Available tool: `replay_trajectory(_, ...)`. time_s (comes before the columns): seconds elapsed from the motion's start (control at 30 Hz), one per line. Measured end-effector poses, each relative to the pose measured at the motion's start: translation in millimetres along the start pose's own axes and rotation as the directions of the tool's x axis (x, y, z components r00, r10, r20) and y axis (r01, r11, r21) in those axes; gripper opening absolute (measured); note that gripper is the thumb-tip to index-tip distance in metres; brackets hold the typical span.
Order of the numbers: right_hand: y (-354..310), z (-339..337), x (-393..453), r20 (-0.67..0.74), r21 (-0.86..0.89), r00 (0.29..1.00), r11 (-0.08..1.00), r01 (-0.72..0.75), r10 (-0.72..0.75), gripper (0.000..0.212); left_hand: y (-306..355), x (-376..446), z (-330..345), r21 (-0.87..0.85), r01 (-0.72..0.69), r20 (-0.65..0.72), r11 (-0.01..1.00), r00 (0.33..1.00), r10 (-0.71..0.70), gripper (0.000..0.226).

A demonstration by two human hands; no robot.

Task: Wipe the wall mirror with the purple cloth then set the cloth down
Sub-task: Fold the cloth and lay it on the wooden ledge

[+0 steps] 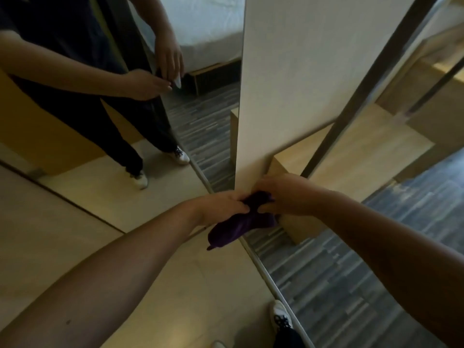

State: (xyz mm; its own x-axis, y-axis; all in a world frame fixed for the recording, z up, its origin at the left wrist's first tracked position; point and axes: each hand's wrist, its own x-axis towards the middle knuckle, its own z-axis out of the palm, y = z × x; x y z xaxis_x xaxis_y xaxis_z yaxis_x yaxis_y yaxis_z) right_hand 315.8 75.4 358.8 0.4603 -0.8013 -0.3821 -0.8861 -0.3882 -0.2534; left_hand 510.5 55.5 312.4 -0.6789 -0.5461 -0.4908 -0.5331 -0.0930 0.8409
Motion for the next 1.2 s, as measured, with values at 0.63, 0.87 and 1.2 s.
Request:
replay_trajectory(0.63,98.1,-36.2,-149.6,0.097,0.482,0.972,0.845,-0.232,0.212,0.017,114.4,21.2,70.4,0.545,-0.094,0.038,0.833,0.995,0.087,0.007)
replay_trajectory(0.87,211.5,-36.4,-156.7,0.406,0.714,0.913,0.611,-0.341,0.036,0.016,179.9,101.8,97.2,0.526,0.024,0.149,0.85,0.981,-0.12,0.019)
replay_trajectory(1.2,337.8,-31.0,-156.0,0.443,0.826,0.896,0.404,-0.392,-0.037,0.045,236.7,210.5,127.7,0.353,0.159,0.124,0.922,0.969,-0.215,0.025)
